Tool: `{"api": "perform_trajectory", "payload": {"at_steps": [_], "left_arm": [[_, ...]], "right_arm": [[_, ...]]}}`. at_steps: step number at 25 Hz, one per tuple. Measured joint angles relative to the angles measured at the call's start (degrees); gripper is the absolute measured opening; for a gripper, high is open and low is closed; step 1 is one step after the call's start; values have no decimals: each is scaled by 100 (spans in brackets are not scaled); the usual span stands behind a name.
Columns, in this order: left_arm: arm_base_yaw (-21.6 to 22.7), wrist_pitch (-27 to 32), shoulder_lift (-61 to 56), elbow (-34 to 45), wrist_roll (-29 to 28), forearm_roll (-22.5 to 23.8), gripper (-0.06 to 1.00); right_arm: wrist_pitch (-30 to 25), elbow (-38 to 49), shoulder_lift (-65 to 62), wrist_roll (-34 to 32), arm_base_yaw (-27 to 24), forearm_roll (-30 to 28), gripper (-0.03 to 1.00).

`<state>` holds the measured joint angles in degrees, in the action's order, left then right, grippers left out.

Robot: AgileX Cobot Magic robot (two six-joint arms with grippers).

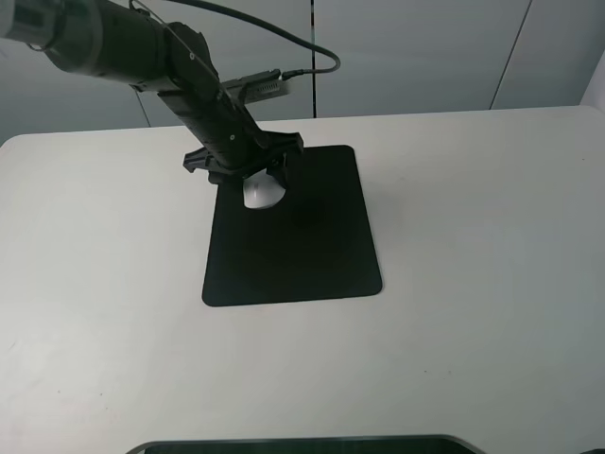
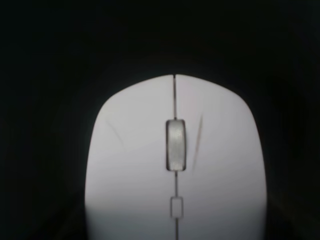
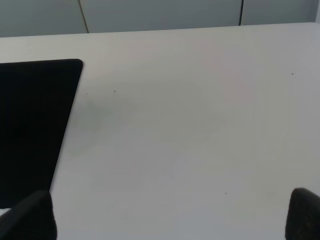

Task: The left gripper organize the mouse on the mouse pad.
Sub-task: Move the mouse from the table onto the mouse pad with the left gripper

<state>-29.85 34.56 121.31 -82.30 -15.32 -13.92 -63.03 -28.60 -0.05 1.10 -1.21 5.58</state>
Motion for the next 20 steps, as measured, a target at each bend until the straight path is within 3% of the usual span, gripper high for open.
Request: {"api": "perform_trajectory", "payload": {"at_steps": [8, 20], "left_arm": [[-332, 90, 611, -580, -607, -14, 58], [-462, 171, 816, -606, -1182, 229, 58]], "right_arm": [[2, 0, 0, 0, 0, 0, 69], [2, 0, 0, 0, 0, 0, 69]]}}
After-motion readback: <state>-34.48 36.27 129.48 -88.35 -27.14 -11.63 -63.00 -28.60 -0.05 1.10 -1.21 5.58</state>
